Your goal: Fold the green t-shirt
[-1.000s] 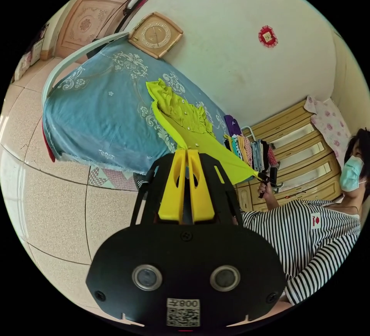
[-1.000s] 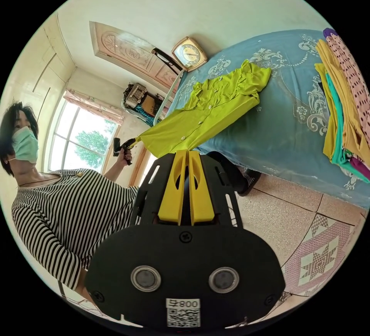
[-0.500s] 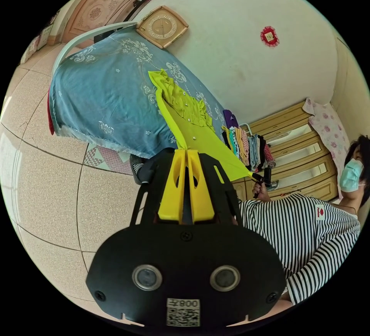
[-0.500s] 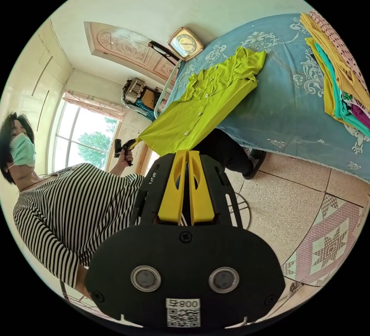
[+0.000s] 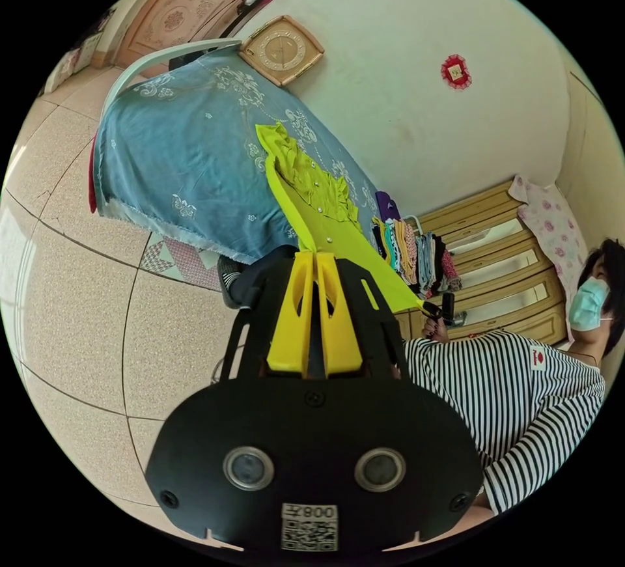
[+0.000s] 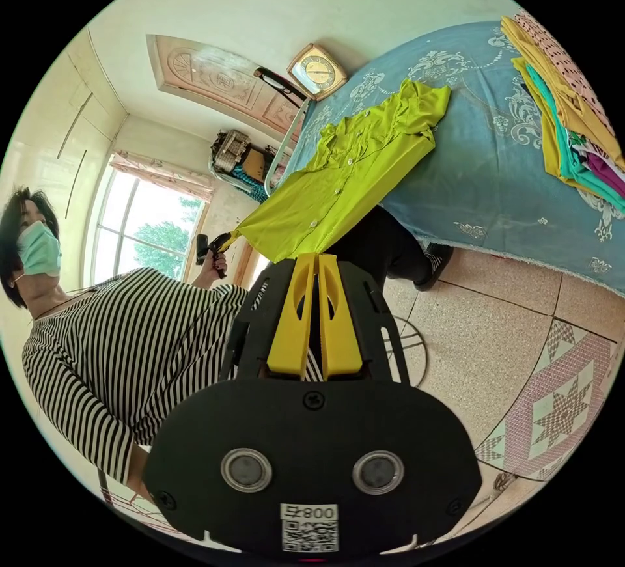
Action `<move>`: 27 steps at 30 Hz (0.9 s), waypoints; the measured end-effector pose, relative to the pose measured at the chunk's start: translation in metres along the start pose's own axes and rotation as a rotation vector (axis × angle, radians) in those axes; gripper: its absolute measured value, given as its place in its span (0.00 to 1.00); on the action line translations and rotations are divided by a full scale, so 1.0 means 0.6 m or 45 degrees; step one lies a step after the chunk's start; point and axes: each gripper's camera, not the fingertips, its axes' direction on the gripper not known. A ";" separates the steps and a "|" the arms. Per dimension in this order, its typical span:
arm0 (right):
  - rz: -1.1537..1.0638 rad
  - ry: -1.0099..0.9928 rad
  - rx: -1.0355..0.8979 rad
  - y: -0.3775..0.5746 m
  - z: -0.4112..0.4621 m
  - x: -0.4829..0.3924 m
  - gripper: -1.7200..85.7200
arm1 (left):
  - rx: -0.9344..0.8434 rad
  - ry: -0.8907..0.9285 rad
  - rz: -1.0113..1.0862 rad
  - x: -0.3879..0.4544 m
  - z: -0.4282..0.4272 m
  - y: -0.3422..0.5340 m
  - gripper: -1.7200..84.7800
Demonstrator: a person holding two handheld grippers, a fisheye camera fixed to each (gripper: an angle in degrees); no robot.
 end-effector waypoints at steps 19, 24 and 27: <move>0.040 0.082 0.176 -0.379 -0.089 0.064 0.03 | 0.079 0.031 0.003 0.147 0.085 -0.445 0.03; 0.073 0.130 0.169 -0.525 -0.092 0.097 0.03 | 0.072 0.020 -0.031 0.175 0.138 -0.590 0.03; 0.100 0.154 0.140 -0.609 -0.089 0.122 0.03 | 0.051 -0.007 -0.035 0.195 0.171 -0.672 0.03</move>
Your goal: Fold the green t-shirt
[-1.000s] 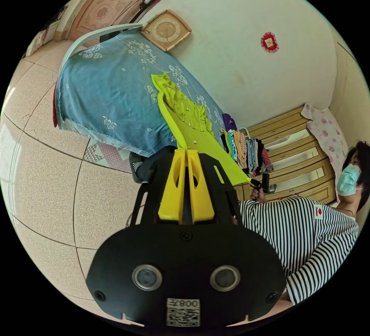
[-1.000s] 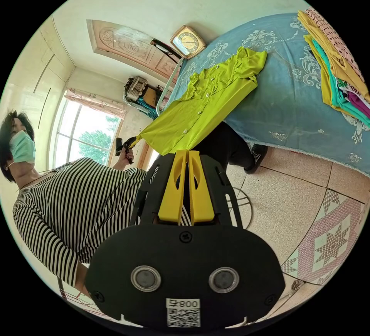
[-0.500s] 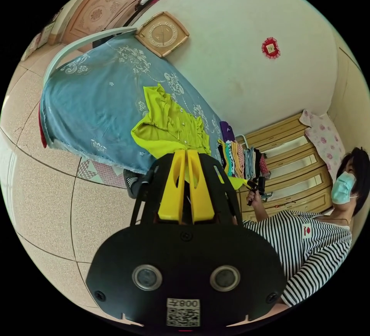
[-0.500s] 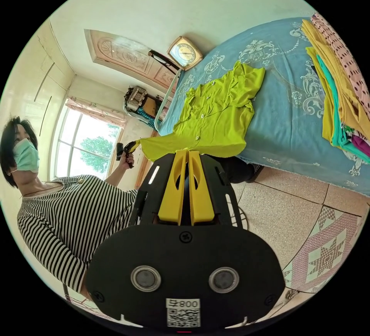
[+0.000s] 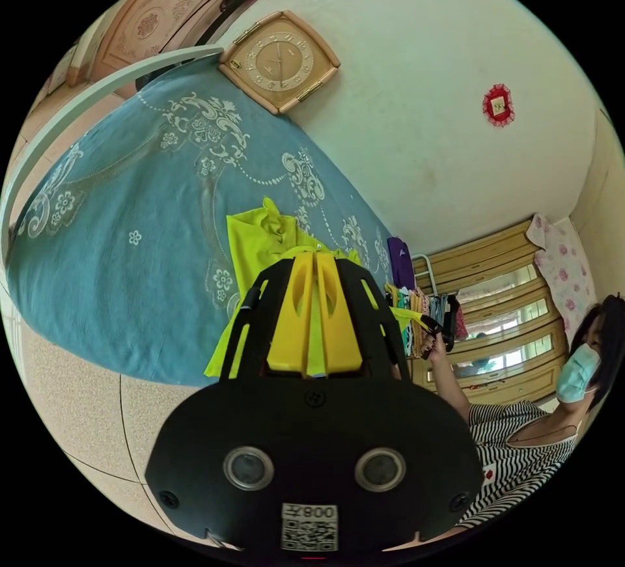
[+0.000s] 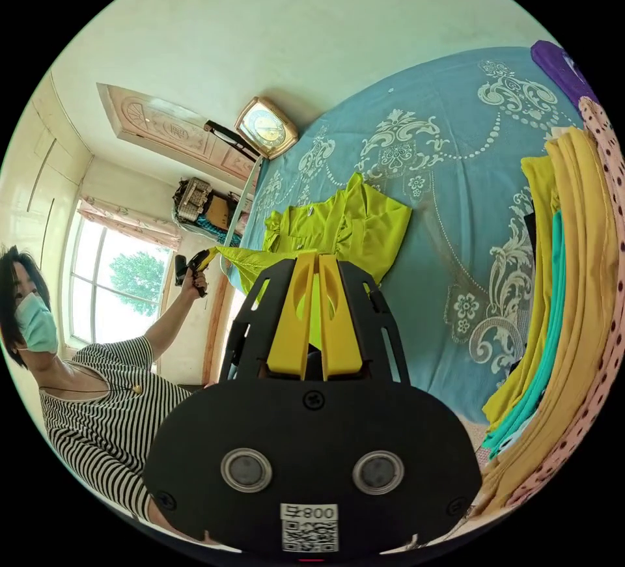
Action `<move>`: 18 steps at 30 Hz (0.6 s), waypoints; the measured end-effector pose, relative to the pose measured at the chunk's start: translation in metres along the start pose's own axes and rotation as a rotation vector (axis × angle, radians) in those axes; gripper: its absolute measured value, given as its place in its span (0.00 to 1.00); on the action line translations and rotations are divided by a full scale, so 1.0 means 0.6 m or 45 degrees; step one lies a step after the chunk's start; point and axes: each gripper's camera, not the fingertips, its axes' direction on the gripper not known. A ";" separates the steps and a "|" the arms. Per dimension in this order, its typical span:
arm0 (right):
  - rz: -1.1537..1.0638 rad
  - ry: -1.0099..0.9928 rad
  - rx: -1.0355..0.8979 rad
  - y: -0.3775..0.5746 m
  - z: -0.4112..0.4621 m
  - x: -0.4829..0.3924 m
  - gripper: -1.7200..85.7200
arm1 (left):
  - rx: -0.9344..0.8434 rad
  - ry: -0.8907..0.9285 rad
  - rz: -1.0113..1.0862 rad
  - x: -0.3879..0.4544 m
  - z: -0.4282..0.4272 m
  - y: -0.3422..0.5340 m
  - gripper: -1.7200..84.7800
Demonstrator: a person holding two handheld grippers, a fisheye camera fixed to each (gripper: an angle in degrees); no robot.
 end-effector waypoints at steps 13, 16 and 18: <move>0.066 0.060 -0.106 -0.265 0.037 0.044 0.02 | -0.086 -0.090 -0.020 0.098 0.118 -0.271 0.03; 0.107 0.062 -0.134 -0.310 0.051 0.056 0.02 | -0.106 -0.124 -0.055 0.113 0.146 -0.315 0.03; 0.126 0.059 -0.151 -0.334 0.058 0.060 0.03 | -0.109 -0.131 -0.074 0.123 0.159 -0.338 0.03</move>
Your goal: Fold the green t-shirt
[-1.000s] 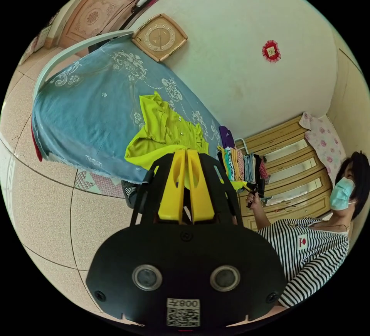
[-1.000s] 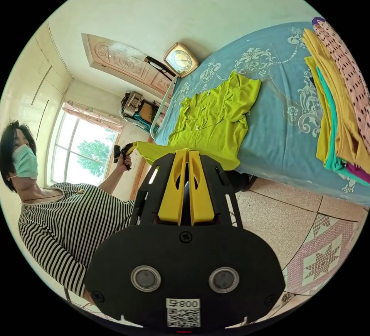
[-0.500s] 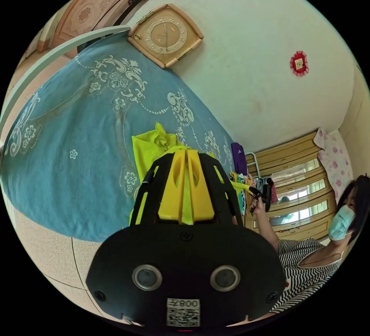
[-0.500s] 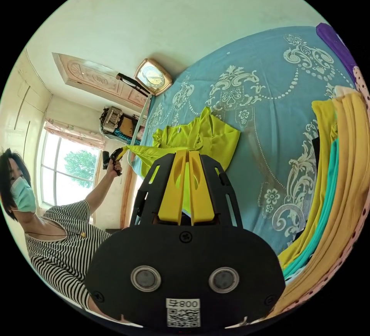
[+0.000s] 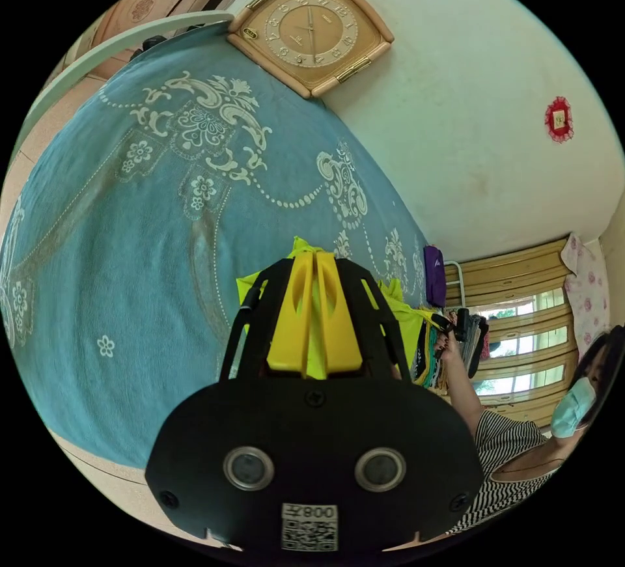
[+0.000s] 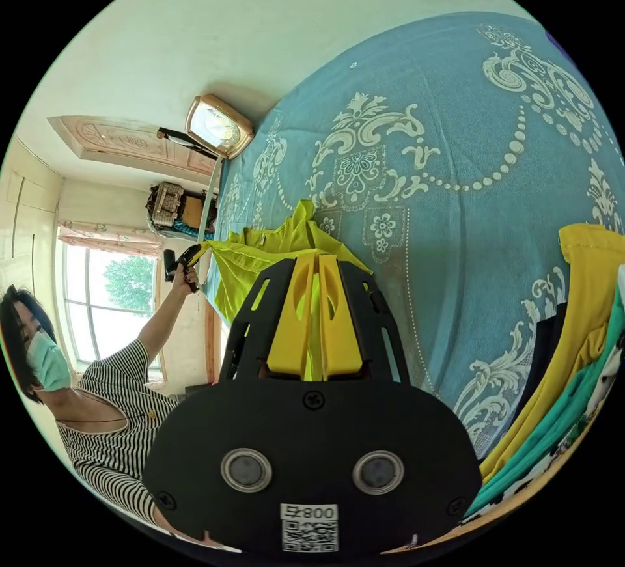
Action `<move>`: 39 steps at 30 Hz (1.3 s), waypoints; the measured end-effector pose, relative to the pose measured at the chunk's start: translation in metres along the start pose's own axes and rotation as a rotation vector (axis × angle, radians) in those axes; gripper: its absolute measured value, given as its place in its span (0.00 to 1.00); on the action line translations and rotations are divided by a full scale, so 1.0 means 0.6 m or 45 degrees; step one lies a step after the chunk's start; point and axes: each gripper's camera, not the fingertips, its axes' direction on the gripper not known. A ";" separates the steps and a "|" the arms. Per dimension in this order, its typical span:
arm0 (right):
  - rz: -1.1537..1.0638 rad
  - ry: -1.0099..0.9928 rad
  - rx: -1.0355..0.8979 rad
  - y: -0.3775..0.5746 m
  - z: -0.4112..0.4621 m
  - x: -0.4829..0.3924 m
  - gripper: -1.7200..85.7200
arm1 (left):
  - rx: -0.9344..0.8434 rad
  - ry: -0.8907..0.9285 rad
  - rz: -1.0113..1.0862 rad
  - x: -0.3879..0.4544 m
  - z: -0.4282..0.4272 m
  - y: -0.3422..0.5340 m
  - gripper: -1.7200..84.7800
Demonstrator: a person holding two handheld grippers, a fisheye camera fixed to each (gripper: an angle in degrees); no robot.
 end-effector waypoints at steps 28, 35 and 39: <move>-0.207 0.374 0.102 -0.133 -0.044 -0.321 0.08 | 0.141 -0.090 0.306 0.334 0.039 -0.097 0.09; -0.362 0.752 -0.014 -0.163 0.069 -0.466 0.10 | -0.155 -0.345 0.585 0.480 0.178 -0.105 0.09; -0.346 0.806 -0.064 -0.169 0.098 -0.488 0.10 | -0.245 -0.471 0.608 0.511 0.227 -0.108 0.07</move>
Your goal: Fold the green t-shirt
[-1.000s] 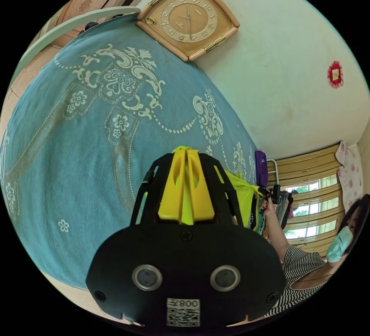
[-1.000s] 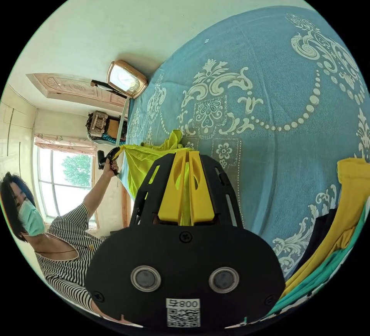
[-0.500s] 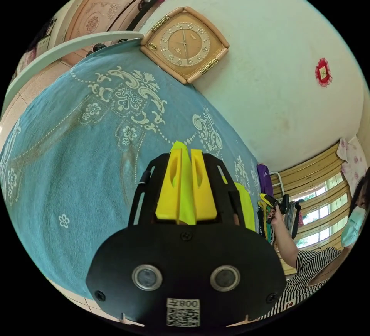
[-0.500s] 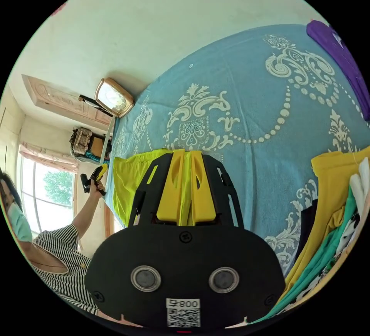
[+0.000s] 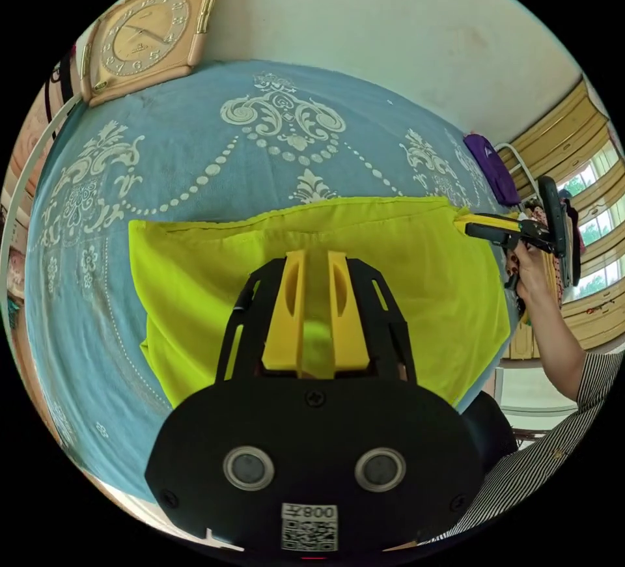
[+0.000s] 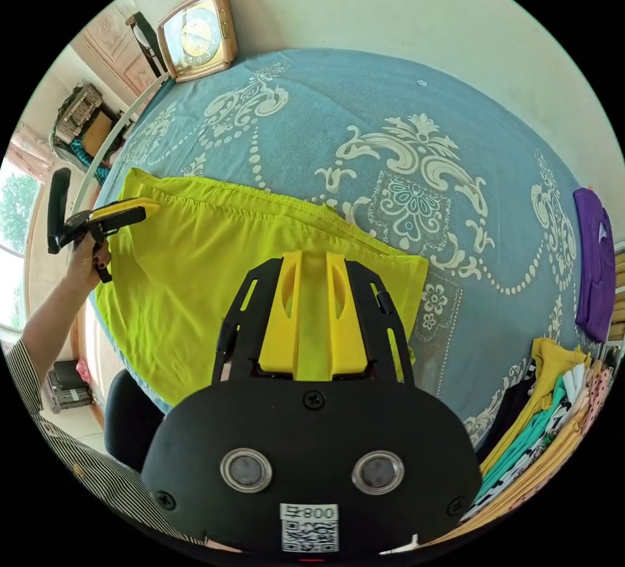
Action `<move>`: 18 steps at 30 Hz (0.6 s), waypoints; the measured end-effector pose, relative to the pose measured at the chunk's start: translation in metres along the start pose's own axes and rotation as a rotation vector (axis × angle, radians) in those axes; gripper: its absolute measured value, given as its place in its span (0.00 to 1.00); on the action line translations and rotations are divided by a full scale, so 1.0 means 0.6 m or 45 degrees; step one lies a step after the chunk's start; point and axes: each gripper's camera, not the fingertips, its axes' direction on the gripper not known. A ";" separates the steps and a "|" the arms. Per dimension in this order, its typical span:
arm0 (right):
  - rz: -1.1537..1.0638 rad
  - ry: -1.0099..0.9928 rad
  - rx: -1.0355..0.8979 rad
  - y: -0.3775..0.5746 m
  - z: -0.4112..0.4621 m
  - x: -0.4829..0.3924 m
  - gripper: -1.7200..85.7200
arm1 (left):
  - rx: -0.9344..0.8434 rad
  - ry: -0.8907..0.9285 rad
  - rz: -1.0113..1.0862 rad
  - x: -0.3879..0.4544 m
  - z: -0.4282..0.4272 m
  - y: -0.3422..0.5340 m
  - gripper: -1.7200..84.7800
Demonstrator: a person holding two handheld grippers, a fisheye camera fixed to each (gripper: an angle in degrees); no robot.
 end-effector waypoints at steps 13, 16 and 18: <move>0.006 0.007 0.125 0.029 -0.091 -0.032 0.03 | 0.127 -0.050 0.077 0.083 -0.056 -0.010 0.02; 0.025 -0.027 0.156 0.041 -0.113 -0.031 0.03 | 0.160 -0.037 0.078 0.093 -0.068 -0.012 0.02; 0.036 -0.046 0.155 0.044 -0.117 -0.029 0.03 | 0.166 -0.052 0.072 0.097 -0.071 -0.014 0.02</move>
